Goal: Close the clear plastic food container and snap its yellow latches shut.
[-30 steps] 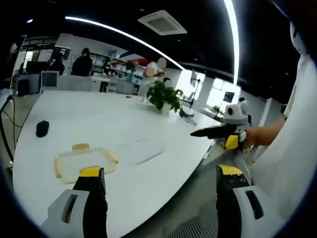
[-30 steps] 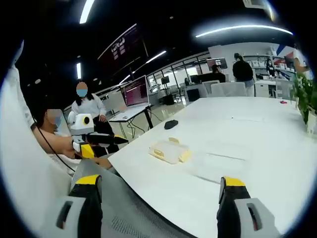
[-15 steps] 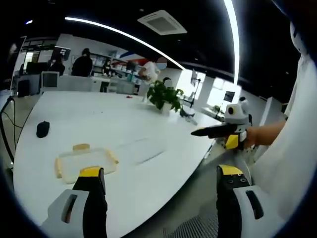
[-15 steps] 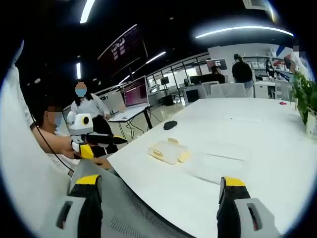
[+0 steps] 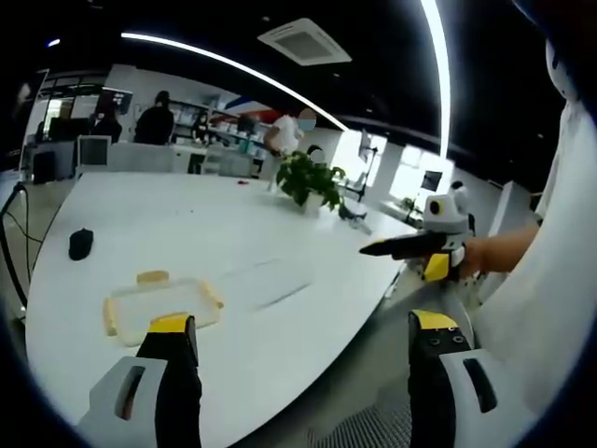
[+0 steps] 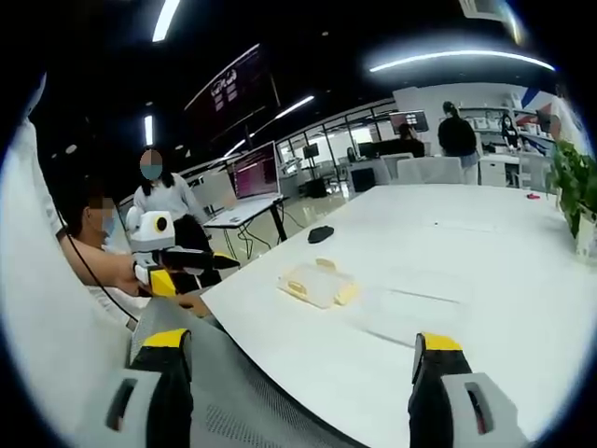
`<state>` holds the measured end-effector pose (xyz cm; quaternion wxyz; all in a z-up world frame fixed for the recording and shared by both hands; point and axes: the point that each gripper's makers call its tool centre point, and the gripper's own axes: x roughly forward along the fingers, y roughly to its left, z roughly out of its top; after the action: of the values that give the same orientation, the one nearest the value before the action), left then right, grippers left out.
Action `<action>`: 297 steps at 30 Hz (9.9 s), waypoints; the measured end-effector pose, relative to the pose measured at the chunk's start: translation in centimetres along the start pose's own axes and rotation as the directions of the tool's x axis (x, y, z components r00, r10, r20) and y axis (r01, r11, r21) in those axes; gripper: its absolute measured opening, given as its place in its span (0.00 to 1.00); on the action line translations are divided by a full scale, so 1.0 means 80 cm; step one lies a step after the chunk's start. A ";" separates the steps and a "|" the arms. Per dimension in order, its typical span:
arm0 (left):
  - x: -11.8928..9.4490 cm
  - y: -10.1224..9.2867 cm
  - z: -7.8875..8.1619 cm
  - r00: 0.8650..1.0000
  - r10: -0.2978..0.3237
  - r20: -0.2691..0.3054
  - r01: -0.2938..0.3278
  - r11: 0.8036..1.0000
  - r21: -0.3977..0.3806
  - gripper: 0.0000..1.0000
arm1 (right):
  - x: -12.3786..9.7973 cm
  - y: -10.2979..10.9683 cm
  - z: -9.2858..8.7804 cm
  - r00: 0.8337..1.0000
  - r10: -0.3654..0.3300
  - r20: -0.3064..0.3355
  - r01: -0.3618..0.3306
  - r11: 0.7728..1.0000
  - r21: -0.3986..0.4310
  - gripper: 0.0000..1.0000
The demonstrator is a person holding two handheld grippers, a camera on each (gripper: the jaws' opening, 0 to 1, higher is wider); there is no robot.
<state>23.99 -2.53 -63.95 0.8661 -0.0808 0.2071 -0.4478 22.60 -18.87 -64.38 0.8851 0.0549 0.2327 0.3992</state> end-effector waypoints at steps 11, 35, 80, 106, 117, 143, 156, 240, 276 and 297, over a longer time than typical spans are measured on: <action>0.000 -0.001 -0.001 1.000 -0.004 -0.007 0.004 1.000 0.004 0.92 | 0.001 0.002 0.002 1.000 0.008 0.007 -0.008 1.000 0.003 0.99; 0.001 -0.002 -0.002 1.000 -0.006 -0.008 0.006 1.000 0.007 0.92 | 0.001 0.002 0.001 1.000 0.012 0.005 -0.012 1.000 0.006 0.99; -0.021 0.038 0.031 1.000 0.012 -0.023 -0.010 0.996 0.091 0.94 | 0.046 0.023 0.048 0.999 0.054 -0.003 -0.054 0.988 -0.147 0.97; -0.031 0.086 0.046 0.991 0.013 -0.131 0.018 0.972 0.236 0.96 | 0.100 0.023 0.084 0.993 0.099 -0.072 -0.115 0.958 -0.262 0.98; -0.029 0.106 0.050 0.978 -0.012 -0.210 0.075 0.953 0.294 0.98 | 0.124 0.017 0.085 0.987 0.113 -0.115 -0.141 0.951 -0.275 0.99; -0.013 0.155 0.060 0.951 -0.062 -0.303 0.168 0.927 0.336 0.94 | 0.163 -0.011 0.082 0.968 0.119 -0.222 -0.198 0.905 -0.377 0.93; -0.008 0.182 0.045 0.920 -0.071 -0.385 0.224 0.902 0.368 0.94 | 0.185 -0.019 0.074 0.946 0.137 -0.295 -0.255 0.876 -0.409 0.90; 0.038 0.306 -0.062 0.670 -0.029 -0.742 0.524 0.726 0.445 0.64 | 0.297 -0.085 -0.016 0.783 0.113 -0.612 -0.462 0.763 -0.451 0.57; 0.050 0.326 -0.087 0.632 0.000 -0.775 0.535 0.723 0.436 0.39 | 0.315 -0.107 -0.053 0.695 0.037 -0.718 -0.534 0.695 -0.481 0.38; 0.051 0.322 -0.089 0.625 0.029 -0.780 0.532 0.715 0.453 0.39 | 0.319 -0.109 -0.058 0.662 0.034 -0.748 -0.557 0.690 -0.462 0.38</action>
<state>42.14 9.60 -79.89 0.5973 0.3825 0.3567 -0.6081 41.02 -6.52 -80.38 0.6071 -0.3728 0.3741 0.5937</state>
